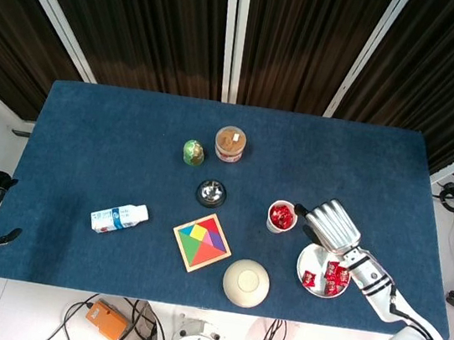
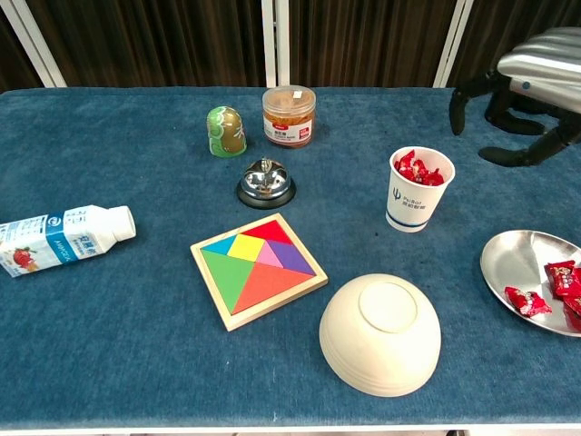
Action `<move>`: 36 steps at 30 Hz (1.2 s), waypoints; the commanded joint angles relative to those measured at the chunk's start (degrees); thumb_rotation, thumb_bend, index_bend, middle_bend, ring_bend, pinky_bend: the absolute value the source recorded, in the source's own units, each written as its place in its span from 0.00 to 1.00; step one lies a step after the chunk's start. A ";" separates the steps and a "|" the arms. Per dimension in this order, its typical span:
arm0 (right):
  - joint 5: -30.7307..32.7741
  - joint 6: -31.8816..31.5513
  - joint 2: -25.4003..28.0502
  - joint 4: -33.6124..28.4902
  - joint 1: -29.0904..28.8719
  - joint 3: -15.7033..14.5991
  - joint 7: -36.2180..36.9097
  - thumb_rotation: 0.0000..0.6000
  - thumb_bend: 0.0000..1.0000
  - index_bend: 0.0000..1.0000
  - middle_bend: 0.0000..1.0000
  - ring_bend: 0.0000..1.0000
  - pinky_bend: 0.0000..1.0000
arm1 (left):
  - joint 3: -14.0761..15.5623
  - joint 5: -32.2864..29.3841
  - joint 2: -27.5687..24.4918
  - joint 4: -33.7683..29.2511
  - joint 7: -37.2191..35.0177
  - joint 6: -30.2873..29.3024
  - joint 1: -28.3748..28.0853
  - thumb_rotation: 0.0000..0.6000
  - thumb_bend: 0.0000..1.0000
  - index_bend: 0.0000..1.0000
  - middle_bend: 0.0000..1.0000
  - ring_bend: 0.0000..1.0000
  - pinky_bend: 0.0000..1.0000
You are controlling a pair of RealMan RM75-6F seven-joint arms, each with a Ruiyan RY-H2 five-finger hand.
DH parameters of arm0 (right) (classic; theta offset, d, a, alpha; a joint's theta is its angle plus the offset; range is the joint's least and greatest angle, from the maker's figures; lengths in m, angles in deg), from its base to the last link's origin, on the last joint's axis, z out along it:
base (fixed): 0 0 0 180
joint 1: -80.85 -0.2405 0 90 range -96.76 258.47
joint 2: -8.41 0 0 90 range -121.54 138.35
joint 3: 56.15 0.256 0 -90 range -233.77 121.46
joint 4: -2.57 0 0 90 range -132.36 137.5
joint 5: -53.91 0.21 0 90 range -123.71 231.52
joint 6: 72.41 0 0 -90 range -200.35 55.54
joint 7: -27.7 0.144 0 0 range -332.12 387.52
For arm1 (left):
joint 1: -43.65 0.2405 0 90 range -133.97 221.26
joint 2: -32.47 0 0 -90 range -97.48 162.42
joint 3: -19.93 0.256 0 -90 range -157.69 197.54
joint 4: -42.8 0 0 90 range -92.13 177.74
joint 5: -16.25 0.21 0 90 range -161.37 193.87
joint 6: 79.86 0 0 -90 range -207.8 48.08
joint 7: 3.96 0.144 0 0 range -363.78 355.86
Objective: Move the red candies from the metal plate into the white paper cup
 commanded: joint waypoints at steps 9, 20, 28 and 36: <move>-6.13 0.96 2.01 0.19 6.16 -10.74 1.20 1.00 0.33 0.53 0.94 1.00 1.00 | 0.19 0.62 0.17 -0.17 0.10 -0.40 -0.05 1.00 0.00 0.17 0.15 0.04 0.00; -6.20 4.37 -1.28 3.76 5.59 -10.45 1.37 1.00 0.33 0.54 0.94 1.00 1.00 | 0.44 0.53 0.13 0.09 -0.23 -1.22 0.65 1.00 0.00 0.17 0.15 0.04 0.00; -6.18 6.25 -2.58 4.82 4.73 -10.09 1.64 1.00 0.38 0.56 0.94 1.00 1.00 | 0.40 0.20 0.13 0.39 -0.43 -1.12 0.76 1.00 0.00 0.17 0.15 0.04 0.00; -6.12 6.14 -2.74 5.18 4.64 -9.75 1.73 1.00 0.53 0.64 0.94 1.00 1.00 | 0.37 0.05 0.25 0.75 -0.71 -0.95 0.74 1.00 0.00 0.17 0.15 0.04 0.00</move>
